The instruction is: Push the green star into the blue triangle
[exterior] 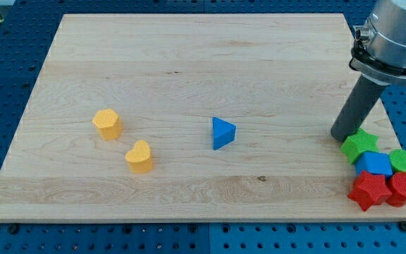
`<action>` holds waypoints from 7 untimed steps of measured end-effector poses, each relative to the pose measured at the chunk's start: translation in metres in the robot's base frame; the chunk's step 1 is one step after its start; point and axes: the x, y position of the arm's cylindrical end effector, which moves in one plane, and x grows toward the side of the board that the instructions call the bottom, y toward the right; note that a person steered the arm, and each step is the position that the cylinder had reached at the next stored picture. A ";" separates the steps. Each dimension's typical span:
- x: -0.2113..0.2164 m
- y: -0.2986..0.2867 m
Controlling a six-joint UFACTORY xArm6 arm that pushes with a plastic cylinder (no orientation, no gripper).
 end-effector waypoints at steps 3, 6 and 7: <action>0.000 -0.003; -0.102 -0.053; -0.122 -0.081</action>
